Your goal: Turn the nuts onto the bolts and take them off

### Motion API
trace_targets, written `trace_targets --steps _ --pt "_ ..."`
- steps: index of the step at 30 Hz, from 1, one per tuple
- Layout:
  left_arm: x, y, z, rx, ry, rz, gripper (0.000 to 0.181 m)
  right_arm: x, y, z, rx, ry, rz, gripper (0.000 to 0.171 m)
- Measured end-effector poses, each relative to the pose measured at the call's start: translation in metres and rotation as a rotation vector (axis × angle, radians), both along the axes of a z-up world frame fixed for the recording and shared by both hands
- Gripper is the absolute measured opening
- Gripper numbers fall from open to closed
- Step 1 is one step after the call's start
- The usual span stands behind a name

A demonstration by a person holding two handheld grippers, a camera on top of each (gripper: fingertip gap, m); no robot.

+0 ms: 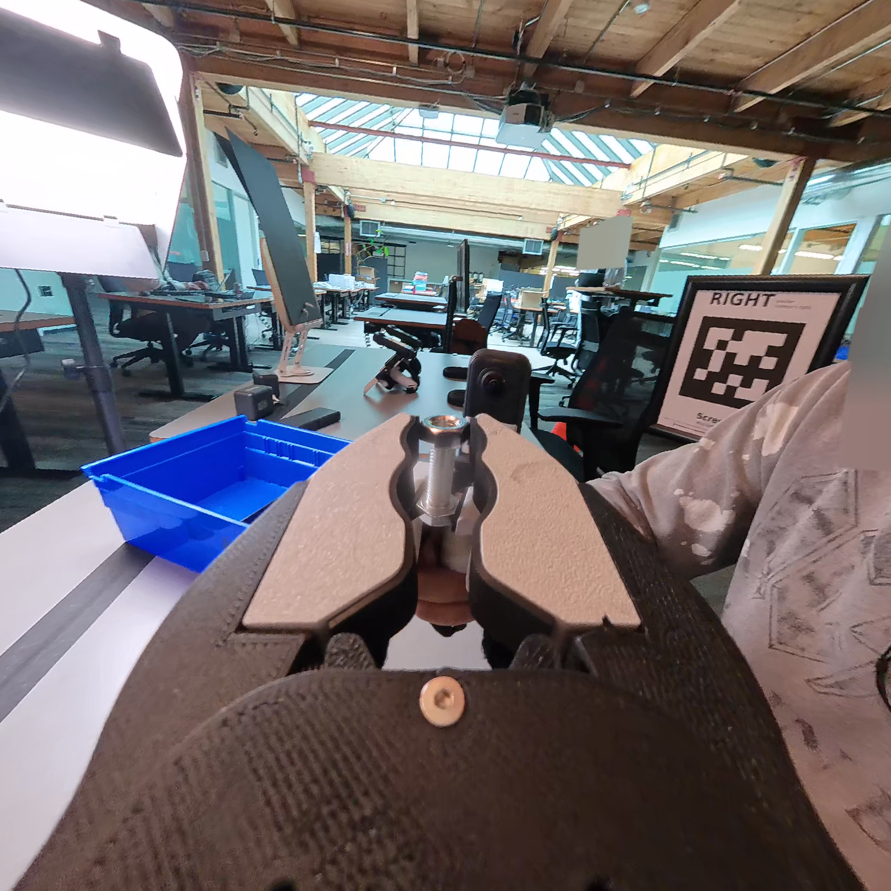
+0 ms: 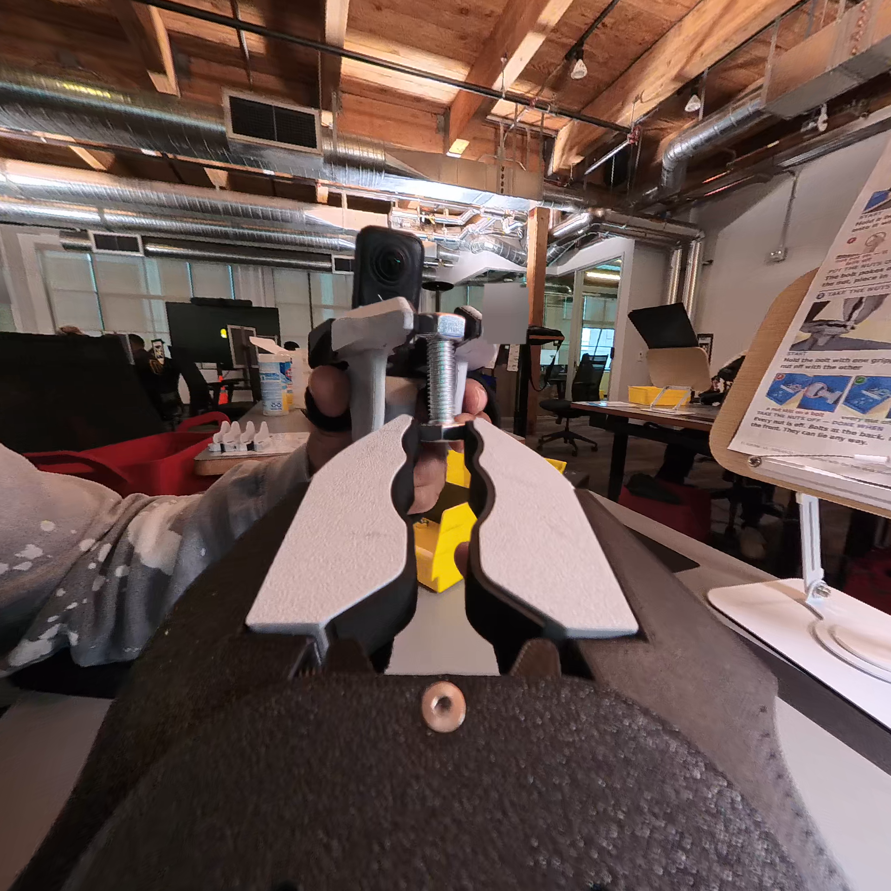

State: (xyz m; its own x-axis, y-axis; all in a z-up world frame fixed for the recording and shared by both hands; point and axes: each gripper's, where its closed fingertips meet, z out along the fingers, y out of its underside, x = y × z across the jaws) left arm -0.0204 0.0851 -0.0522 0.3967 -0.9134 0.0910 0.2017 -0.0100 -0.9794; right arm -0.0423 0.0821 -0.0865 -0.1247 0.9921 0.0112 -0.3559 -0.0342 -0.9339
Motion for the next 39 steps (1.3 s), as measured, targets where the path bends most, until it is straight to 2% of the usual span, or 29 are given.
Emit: trace_targets --steps 12,32,39 --pt "0.001 -0.011 0.006 0.020 -0.016 -0.062 0.020 0.006 -0.012 0.007 -0.027 0.052 0.102 0.018" --pt "-0.004 -0.008 0.002 0.056 0.031 -0.014 0.020 0.001 -0.009 0.002 -0.053 0.006 0.086 0.018" --pt "-0.004 -0.009 0.001 0.070 0.039 -0.020 0.019 0.001 -0.013 0.002 -0.113 0.024 0.161 0.018"
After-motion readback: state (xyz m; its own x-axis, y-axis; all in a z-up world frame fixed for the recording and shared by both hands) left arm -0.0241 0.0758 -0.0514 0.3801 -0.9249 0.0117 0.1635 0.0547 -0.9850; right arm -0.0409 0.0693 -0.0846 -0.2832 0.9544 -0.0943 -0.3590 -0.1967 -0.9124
